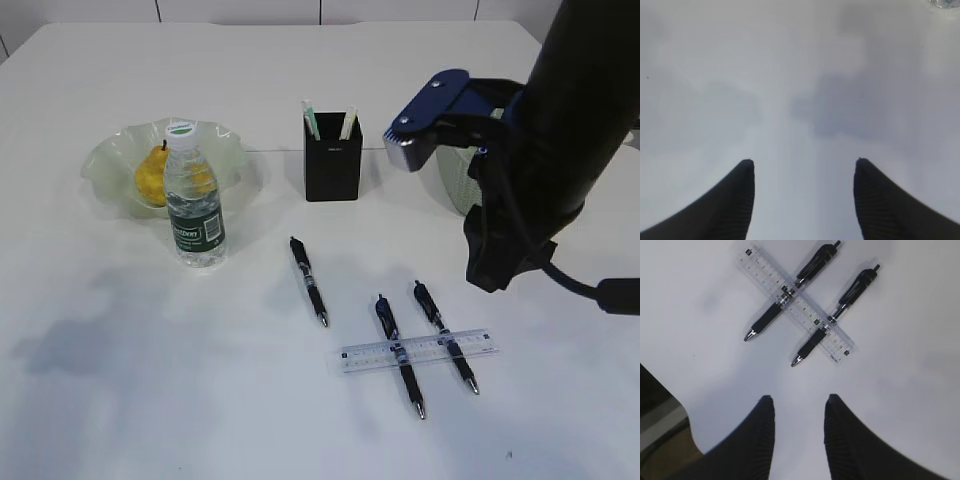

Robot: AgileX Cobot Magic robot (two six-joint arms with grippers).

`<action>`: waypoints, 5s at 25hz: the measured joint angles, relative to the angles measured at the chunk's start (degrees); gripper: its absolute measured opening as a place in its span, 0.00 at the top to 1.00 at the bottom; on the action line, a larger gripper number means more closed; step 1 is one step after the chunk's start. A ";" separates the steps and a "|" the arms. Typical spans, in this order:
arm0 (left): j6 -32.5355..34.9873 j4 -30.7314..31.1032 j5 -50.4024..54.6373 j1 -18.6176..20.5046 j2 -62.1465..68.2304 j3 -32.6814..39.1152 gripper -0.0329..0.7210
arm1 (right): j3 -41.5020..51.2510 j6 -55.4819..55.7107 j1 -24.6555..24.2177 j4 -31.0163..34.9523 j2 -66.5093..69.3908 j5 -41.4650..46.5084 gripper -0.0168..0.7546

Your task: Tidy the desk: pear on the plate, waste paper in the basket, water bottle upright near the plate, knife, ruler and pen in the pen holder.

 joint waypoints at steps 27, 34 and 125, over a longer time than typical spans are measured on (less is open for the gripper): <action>0.00 -1.99 -1.26 0.00 0.00 0.00 0.37 | -0.32 -40.41 -8.38 9.50 18.51 -12.64 0.55; 0.00 -1.99 -1.61 0.00 0.00 0.00 0.37 | -0.21 -48.68 -8.75 12.49 20.03 -15.60 0.55; 0.00 -1.35 -3.45 0.00 0.65 0.00 0.37 | 5.08 -53.84 -5.68 10.98 23.40 -23.96 0.46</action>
